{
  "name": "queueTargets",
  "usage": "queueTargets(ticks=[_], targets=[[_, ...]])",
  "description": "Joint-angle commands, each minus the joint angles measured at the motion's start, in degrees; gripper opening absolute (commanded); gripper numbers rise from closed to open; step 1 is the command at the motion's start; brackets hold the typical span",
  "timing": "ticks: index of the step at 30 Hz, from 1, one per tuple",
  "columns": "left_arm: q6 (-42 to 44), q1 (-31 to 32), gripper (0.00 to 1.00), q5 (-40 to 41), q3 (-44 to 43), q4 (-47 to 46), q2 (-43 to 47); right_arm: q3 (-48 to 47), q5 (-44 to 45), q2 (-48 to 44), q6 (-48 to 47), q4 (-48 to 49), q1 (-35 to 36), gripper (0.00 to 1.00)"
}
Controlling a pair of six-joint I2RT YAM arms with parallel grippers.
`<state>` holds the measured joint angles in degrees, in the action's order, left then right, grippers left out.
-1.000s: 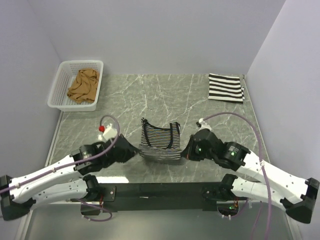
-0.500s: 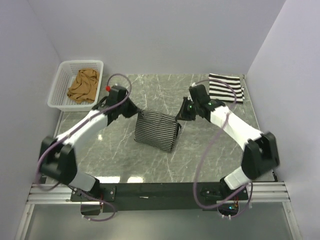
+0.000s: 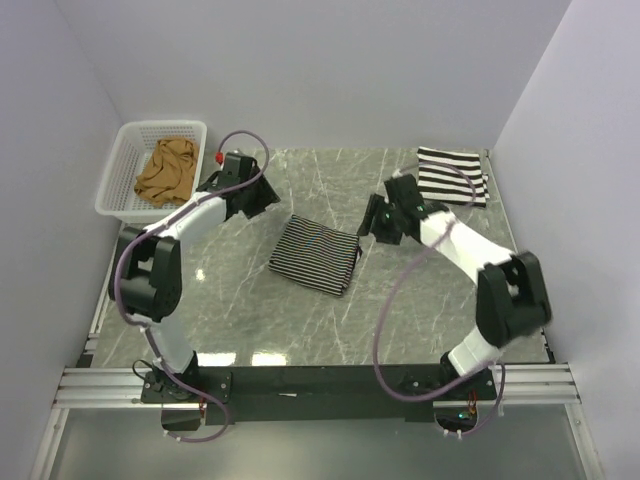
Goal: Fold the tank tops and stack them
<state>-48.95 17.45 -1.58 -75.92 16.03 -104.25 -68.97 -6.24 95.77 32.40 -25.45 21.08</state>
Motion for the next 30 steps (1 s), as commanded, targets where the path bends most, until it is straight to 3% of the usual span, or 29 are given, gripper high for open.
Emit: queueTargets(ticks=[1, 6, 8, 14, 21, 30], targets=[[0.8, 1.2, 0.57, 4.3, 2.1, 1.6, 6.2, 11.6, -1.7, -9.4, 3.7, 9.0, 0.3, 0.65], [-0.4, 3.7, 0.55, 6.2, 10.6, -0.7, 8.8, 25.6, -5.8, -14.9, 8.0, 21.6, 1.6, 0.72], [-1.1, 4.6, 0.55, 5.9, 14.1, -2.3, 9.3, 27.9, -7.3, -14.6, 9.3, 27.5, 1.9, 0.73], [-2.6, 5.0, 0.52, 4.7, 19.6, -5.4, 9.1, 29.8, -4.5, -10.3, 11.7, 33.3, 4.4, 0.74], [-2.5, 5.4, 0.47, 4.0, 20.3, -5.6, 8.5, 28.1, -1.5, -3.4, 13.8, 34.1, 7.2, 0.73], [-3.0, 5.9, 0.44, 3.3, 22.5, -7.1, 8.1, 26.9, 1.8, -1.5, 15.3, 29.8, 8.3, 0.67]])
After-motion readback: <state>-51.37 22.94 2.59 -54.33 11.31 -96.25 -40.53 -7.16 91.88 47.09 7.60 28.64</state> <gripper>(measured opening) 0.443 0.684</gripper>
